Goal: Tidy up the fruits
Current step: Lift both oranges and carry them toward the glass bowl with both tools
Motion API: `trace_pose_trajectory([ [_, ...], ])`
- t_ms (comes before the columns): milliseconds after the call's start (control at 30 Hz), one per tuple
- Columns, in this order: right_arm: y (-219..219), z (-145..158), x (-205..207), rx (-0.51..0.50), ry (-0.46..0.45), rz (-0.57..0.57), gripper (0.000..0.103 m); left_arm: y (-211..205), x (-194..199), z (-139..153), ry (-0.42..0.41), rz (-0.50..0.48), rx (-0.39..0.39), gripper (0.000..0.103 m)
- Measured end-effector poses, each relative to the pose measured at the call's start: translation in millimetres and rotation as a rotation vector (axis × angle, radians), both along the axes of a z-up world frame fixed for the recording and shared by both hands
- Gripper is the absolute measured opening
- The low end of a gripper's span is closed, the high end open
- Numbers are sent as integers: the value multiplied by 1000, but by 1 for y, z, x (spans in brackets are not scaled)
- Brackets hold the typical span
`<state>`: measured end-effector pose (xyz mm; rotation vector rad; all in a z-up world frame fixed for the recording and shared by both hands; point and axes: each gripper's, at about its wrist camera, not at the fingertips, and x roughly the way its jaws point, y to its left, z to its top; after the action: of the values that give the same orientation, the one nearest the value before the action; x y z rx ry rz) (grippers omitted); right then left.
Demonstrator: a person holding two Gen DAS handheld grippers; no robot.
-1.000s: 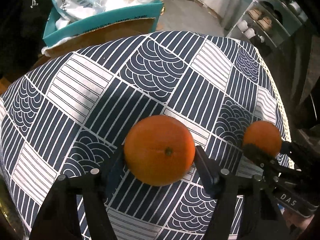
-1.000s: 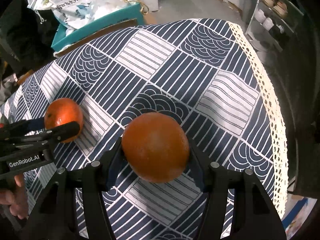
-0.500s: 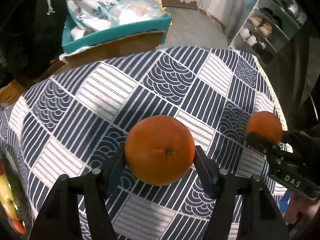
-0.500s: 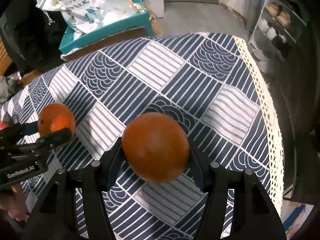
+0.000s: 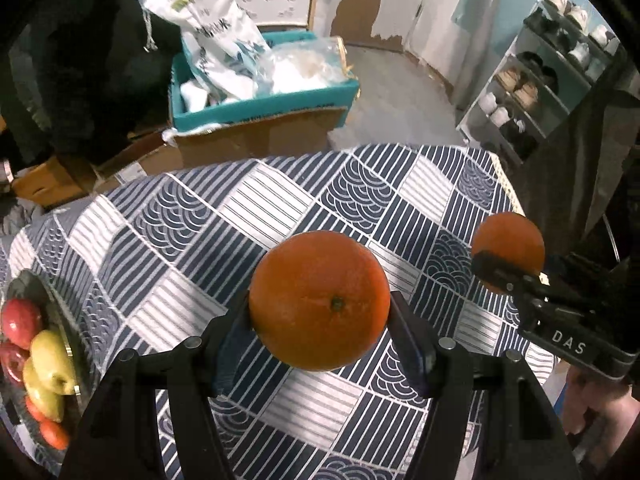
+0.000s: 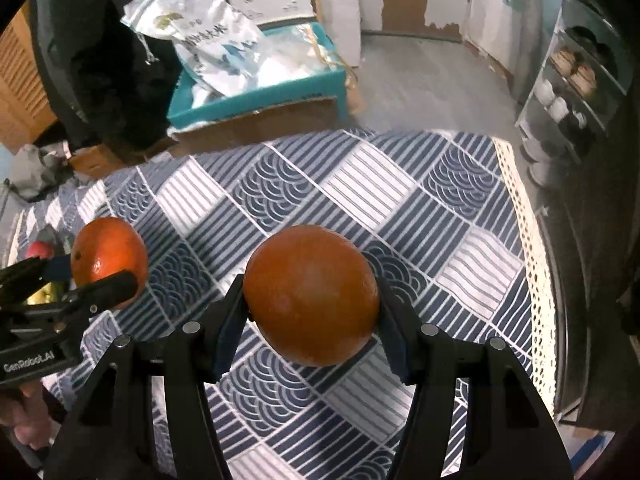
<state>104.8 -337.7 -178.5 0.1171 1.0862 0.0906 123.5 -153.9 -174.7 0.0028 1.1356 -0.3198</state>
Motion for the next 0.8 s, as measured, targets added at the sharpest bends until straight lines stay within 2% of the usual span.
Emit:
trace_pose_trajectory([
  [333, 34, 40, -10, 8, -71, 74, 61, 32, -21, 47, -76, 36, -6, 68],
  [567, 57, 61, -17, 15, -102, 128, 61, 53, -40, 70, -126, 53, 10, 68],
  [800, 83, 77, -22, 26, -126, 183, 61, 81, -51, 83, -137, 95, -4, 68],
])
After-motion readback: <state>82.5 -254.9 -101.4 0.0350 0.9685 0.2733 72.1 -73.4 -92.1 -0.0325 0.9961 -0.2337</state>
